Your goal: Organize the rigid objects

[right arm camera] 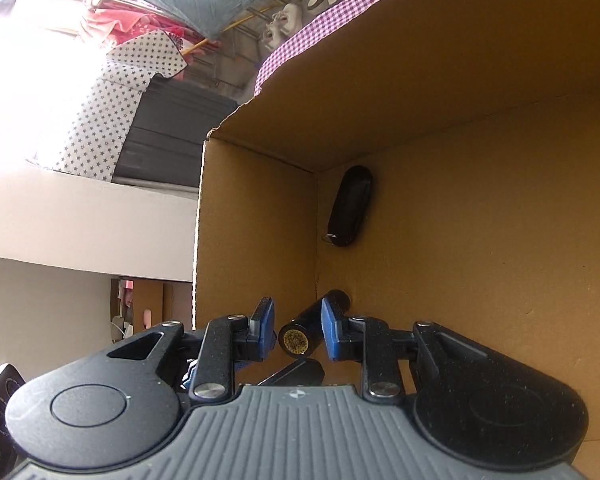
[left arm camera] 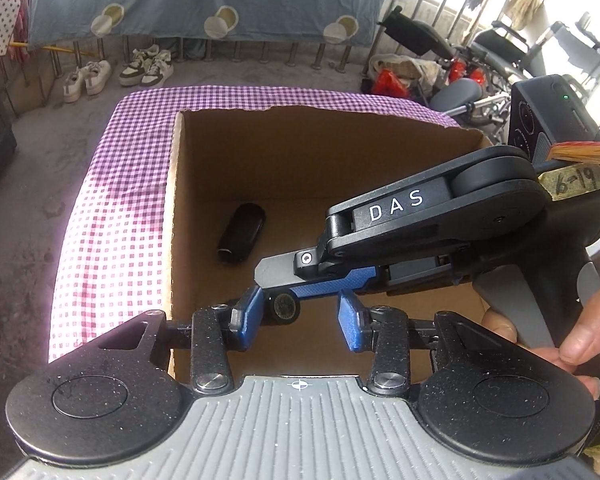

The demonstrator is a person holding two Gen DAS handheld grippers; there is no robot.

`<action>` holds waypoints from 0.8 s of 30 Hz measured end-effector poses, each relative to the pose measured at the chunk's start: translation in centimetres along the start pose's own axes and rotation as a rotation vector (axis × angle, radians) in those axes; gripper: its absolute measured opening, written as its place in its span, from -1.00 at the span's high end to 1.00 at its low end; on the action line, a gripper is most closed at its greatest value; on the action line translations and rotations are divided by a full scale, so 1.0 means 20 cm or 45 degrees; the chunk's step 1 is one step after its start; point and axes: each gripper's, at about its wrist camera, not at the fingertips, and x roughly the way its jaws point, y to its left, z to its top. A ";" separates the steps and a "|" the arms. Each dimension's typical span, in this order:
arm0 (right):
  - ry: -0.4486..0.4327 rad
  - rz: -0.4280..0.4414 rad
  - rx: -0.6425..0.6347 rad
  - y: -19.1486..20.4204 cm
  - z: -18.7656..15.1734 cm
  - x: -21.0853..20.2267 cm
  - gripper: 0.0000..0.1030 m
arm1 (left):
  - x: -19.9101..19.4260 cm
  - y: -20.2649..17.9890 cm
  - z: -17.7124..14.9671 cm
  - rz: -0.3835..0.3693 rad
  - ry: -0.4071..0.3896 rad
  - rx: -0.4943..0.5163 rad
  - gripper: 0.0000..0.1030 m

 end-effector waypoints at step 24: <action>-0.392 0.148 -0.173 0.05 -0.53 -0.83 0.43 | -0.50 -0.11 -0.25 -0.126 -0.293 0.115 -0.01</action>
